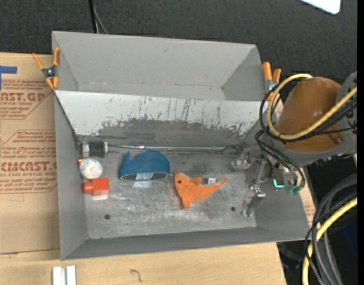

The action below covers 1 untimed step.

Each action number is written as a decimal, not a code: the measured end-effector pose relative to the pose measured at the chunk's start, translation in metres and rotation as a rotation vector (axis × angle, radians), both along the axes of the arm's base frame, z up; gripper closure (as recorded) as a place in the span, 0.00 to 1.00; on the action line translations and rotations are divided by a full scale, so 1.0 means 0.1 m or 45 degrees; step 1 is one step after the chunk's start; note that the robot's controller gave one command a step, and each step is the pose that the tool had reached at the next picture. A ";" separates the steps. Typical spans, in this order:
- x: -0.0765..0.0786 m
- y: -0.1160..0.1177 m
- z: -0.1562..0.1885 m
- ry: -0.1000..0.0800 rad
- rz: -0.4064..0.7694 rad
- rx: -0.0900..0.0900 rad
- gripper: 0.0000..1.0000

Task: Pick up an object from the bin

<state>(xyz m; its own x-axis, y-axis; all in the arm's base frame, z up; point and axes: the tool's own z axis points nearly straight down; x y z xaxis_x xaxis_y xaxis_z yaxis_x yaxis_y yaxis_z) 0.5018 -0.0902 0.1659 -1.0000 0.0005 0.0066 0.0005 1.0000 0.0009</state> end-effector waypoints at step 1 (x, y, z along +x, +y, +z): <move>0.02 0.00 0.04 -0.010 0.002 -0.001 0.00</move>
Offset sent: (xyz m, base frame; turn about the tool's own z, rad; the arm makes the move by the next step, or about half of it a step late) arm 0.0263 0.0556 -0.0569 -0.2464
